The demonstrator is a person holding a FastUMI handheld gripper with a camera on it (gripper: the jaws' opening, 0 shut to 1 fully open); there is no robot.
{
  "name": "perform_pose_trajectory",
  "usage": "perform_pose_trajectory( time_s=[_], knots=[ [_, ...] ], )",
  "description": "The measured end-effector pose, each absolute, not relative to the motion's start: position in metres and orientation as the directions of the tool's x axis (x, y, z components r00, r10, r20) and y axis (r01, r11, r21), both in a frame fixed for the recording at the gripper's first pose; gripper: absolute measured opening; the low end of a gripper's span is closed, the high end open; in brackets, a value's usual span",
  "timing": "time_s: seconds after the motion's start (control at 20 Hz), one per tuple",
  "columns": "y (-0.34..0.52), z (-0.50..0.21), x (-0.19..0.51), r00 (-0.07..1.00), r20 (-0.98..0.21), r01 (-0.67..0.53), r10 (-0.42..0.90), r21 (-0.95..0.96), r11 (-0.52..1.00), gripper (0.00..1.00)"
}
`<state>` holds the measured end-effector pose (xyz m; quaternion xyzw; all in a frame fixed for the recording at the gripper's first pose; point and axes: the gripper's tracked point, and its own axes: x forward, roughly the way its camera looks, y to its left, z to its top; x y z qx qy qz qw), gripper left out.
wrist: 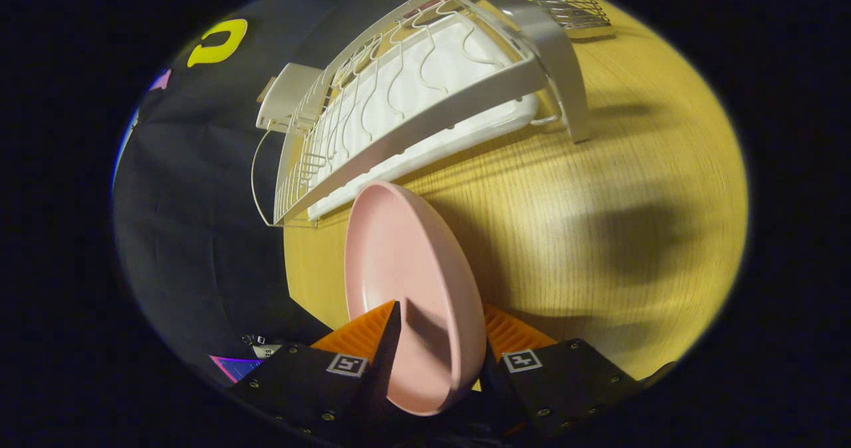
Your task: Take the plate from the dish rack, then take the spoon from the basket and place it into the plate.
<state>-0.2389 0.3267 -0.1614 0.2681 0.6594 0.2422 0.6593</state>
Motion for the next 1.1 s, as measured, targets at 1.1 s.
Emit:
perform_pose_trajectory(
  time_s=[1.1],
  knots=[
    [0.162, -0.099, -0.101, 0.623, -0.746, 0.170, 0.236, 0.423, 0.890, 0.63]
  ],
)
